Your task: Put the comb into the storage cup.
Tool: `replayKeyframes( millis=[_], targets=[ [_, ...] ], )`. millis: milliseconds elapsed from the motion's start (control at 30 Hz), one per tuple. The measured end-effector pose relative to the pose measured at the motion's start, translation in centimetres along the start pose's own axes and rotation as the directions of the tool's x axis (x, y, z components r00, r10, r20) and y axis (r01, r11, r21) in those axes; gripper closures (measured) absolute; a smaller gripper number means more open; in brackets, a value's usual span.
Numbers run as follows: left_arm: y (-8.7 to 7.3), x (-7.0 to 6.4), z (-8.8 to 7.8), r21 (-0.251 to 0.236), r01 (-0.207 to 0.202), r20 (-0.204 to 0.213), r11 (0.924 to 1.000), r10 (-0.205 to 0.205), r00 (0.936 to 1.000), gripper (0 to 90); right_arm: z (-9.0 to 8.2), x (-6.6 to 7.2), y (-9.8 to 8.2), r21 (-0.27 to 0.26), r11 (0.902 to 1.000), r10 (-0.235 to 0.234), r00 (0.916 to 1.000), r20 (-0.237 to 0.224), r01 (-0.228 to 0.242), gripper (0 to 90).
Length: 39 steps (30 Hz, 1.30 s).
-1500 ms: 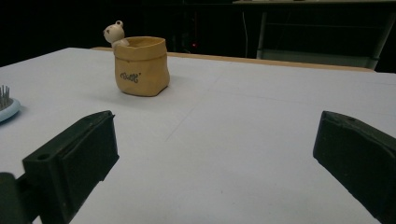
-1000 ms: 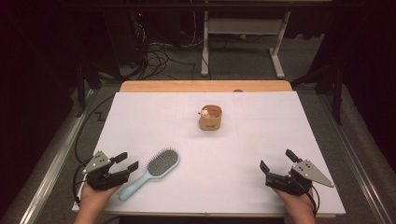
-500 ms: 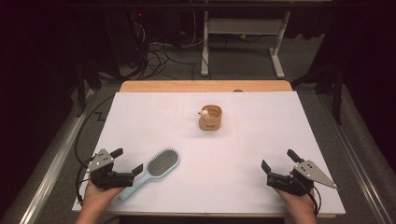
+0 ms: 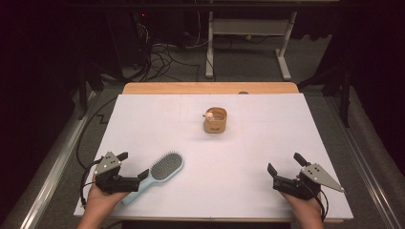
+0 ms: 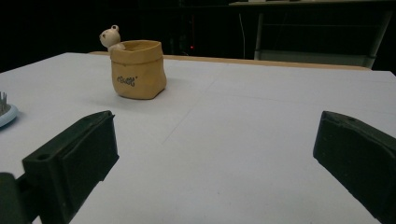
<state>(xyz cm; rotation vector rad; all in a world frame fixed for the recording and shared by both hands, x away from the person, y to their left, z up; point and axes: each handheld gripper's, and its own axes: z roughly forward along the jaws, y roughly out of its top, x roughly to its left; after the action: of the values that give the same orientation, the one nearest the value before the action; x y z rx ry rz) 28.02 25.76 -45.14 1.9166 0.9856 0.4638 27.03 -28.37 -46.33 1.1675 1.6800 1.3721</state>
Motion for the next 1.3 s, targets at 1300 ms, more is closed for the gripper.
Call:
replayKeyframes(
  millis=[1300],
  targets=[
    [4.6,-3.2,7.3,0.429,-0.122,0.131,0.8949,0.071,0.9888,0.2,-0.3,-0.4,0.0,-0.009,0.9998,0.02,0.9996,0.018,-0.02,0.5]
  ],
)
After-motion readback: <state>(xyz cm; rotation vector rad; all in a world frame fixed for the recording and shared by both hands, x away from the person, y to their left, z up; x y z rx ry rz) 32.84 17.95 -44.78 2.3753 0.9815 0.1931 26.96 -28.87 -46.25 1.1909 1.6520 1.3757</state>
